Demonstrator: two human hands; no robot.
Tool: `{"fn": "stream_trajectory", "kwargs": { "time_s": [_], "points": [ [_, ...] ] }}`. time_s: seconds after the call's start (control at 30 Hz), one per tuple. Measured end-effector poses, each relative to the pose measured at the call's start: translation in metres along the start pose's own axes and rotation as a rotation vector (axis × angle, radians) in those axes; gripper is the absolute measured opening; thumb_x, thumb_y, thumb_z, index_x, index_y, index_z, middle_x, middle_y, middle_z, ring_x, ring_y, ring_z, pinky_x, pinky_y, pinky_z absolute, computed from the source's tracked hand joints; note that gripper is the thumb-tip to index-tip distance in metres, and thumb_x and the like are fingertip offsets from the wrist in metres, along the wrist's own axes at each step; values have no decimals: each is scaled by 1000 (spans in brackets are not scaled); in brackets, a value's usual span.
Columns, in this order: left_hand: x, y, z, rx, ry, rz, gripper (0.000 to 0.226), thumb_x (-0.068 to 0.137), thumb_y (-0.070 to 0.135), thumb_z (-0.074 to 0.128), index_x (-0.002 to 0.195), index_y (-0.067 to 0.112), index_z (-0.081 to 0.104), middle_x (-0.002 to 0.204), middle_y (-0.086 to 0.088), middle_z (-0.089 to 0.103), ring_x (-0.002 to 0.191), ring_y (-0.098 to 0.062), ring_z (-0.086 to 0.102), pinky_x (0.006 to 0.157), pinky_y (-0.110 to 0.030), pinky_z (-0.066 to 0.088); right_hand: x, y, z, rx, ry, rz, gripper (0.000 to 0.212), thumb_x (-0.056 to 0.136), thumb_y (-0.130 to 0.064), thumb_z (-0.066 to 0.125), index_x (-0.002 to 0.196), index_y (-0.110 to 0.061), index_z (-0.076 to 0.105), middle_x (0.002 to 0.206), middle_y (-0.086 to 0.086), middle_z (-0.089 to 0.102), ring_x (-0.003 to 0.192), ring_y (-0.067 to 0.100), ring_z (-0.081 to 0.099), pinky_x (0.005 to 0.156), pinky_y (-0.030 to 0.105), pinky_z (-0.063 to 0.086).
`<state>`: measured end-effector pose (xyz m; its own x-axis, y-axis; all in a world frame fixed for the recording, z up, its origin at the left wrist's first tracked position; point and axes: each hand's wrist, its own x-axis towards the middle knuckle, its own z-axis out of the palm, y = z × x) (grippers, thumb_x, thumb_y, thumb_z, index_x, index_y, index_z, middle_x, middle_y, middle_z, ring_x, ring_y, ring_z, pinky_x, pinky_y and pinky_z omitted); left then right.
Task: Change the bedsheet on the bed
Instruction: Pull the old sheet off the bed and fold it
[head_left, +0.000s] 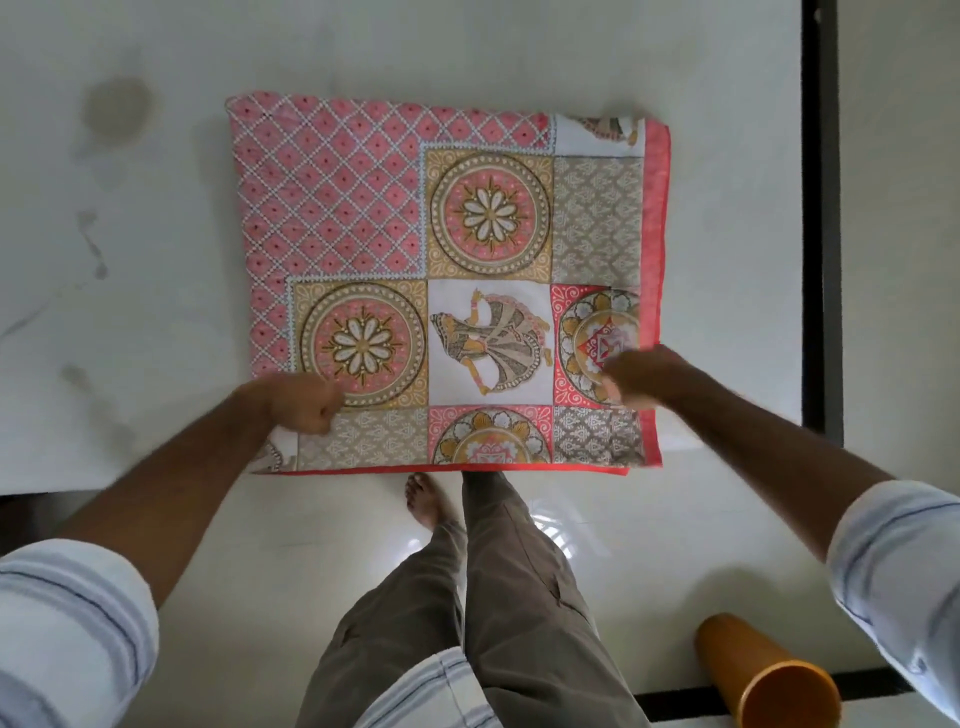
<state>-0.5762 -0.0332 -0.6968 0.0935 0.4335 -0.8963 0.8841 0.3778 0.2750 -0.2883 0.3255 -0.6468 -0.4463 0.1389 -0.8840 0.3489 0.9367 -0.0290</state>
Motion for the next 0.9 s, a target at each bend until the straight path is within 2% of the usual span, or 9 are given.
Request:
{"fn": "stream_trajectory", "kwargs": {
  "time_s": [0.1, 0.2, 0.3, 0.4, 0.63, 0.7, 0.77, 0.83, 0.9],
  "points": [
    [26, 19, -52, 29, 632, -9, 10, 95, 19, 57, 104, 16, 57, 101, -5, 62, 94, -25, 59, 82, -41, 53, 31, -48, -29, 91, 569, -140, 60, 91, -8, 58, 147, -14, 41, 151, 13, 44, 139, 30, 41, 116, 47, 35],
    [58, 39, -94, 10, 959, -140, 50, 98, 31, 52, 143, 14, 42, 151, -12, 41, 137, -36, 40, 108, -63, 35, 74, -95, -33, 96, 711, -278, 68, 101, -31, 46, 159, -13, 15, 166, 11, 12, 154, 30, 7, 124, 52, 11],
    [96, 8, -100, -123, 929, -324, 68, 102, 49, 41, 159, 21, 19, 167, -9, 15, 153, -42, 12, 112, -77, 13, 129, -82, -35, 30, 731, -245, 68, 105, -49, 32, 160, -14, 10, 167, 10, 4, 154, 28, -2, 122, 57, 8],
    [110, -36, -84, -103, 922, -395, 78, 98, 66, 22, 163, 28, 0, 171, -5, -6, 155, -41, -8, 109, -76, -4, 160, -25, -42, 24, 789, -100, 73, 101, -61, 22, 160, -21, 5, 167, 10, -3, 154, 28, -5, 122, 58, 2],
    [108, -96, -111, -250, 964, -609, 76, 100, 54, 39, 162, 25, 5, 170, -9, -2, 152, -49, -2, 100, -88, 8, 181, 80, -83, 417, 886, 474, 74, 100, -57, 24, 160, -16, 10, 166, 15, 5, 154, 33, 3, 118, 65, 6],
    [107, -109, -130, -256, 996, -645, 77, 101, 51, 42, 162, 21, 5, 169, -15, 1, 151, -52, 2, 100, -87, 5, 186, 79, -118, 331, 940, 398, 71, 100, -42, 33, 158, -5, 13, 165, 20, 7, 153, 35, 5, 120, 62, 4],
    [108, -111, -152, -126, 1015, -552, 76, 102, 54, 33, 162, 15, 9, 168, -19, 6, 153, -47, 3, 111, -73, -7, 196, 54, -153, 162, 993, 74, 67, 103, -31, 39, 158, -5, 12, 166, 19, 6, 154, 34, 3, 123, 56, 1],
    [115, -112, -169, 18, 994, -352, 78, 101, 62, 15, 162, 14, 13, 169, -16, 8, 156, -38, 1, 116, -59, -16, 211, 17, -169, -63, 918, -306, 66, 106, -40, 35, 160, -12, 8, 166, 15, 3, 154, 32, 0, 123, 56, 2],
    [124, -114, -178, 32, 958, -282, 81, 98, 69, 9, 163, 22, 2, 170, -12, -2, 156, -36, -8, 118, -65, -10, 227, -2, -169, -263, 821, -458, 68, 104, -56, 20, 160, -18, 8, 167, 13, 4, 154, 31, 0, 122, 58, 2]
  ]
}}
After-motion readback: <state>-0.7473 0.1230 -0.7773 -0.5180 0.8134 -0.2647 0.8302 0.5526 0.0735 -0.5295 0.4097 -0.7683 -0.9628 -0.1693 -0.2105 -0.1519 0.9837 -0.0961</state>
